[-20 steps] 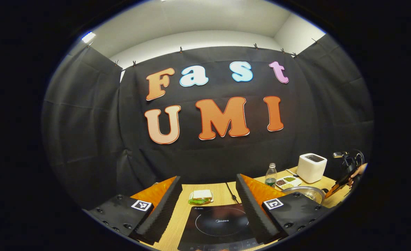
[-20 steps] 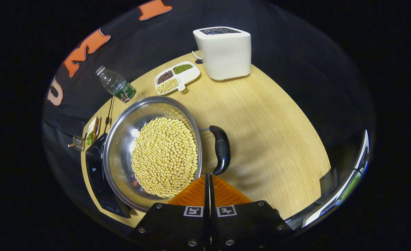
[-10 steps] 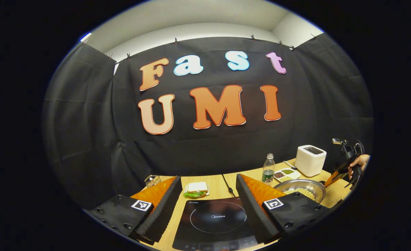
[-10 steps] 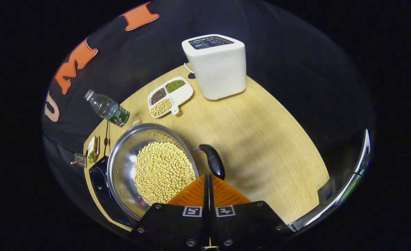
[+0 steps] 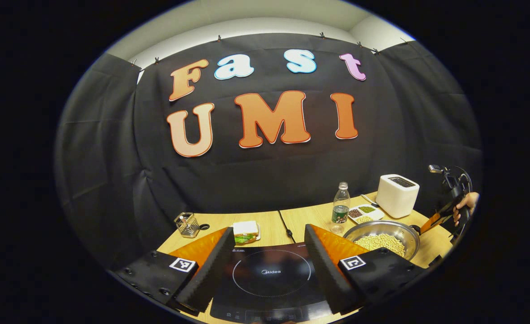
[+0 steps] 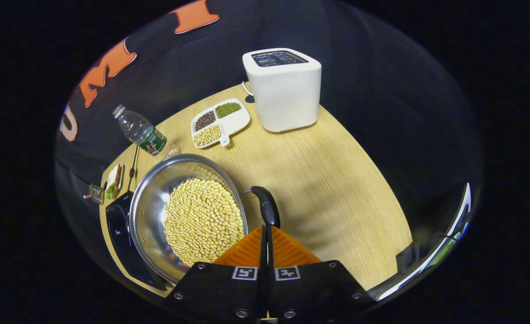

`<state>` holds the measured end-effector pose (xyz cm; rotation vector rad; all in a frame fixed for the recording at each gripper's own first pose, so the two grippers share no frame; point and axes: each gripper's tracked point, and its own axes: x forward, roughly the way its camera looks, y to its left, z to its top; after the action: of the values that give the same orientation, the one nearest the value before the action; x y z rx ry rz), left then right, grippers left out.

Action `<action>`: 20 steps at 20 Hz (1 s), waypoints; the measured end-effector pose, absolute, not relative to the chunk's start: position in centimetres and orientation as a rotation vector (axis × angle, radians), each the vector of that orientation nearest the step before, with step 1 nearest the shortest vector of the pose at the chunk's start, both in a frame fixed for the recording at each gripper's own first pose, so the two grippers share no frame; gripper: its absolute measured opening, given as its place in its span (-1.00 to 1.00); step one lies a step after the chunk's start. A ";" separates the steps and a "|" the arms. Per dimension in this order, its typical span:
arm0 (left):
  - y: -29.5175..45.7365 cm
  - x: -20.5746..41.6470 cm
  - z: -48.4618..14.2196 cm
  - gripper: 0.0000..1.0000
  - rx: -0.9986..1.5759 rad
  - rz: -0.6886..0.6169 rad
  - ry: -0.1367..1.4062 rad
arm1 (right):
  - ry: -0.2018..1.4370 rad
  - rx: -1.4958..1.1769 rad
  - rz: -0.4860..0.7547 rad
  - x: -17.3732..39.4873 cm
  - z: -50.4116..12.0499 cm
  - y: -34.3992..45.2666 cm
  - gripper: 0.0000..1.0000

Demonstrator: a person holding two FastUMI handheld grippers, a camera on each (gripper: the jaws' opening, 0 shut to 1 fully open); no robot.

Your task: First push the handle of the pot to place it horizontally, then grasp the pot with both hands and set it on the induction cooktop.

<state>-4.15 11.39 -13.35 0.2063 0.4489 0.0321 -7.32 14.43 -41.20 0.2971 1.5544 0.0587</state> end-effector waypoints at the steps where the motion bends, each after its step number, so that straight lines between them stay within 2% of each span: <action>1: 11.0 -4.2 -13.6 1.00 0.199 0.023 0.452 | 1.568 0.305 0.063 -7.7 -41.3 14.4 -0.99; 10: 8.4 -4.3 -18.5 1.00 0.148 -0.030 0.570 | 1.566 0.336 0.026 -7.1 -41.8 14.6 -1.00; 11: 8.1 -4.3 -19.3 0.93 0.140 -0.039 0.590 | 1.563 0.334 0.021 -6.9 -41.9 14.6 -0.99; 12: 7.8 -4.2 -20.1 1.00 0.135 -0.045 0.604 | 1.561 0.337 0.017 -6.6 -42.0 14.6 -1.00; 18: 4.8 -4.3 -27.8 1.00 0.106 -0.096 0.814 | 1.505 0.407 0.092 -5.5 -40.5 15.2 -1.00; 20: 3.2 -4.1 -29.8 1.00 0.092 -0.126 0.869 | 1.454 0.405 0.124 -4.6 -39.6 15.1 -0.94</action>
<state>-4.06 3.17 -29.81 0.0918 0.8694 -0.1260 -4.63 15.09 -39.62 0.4046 1.4537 0.1241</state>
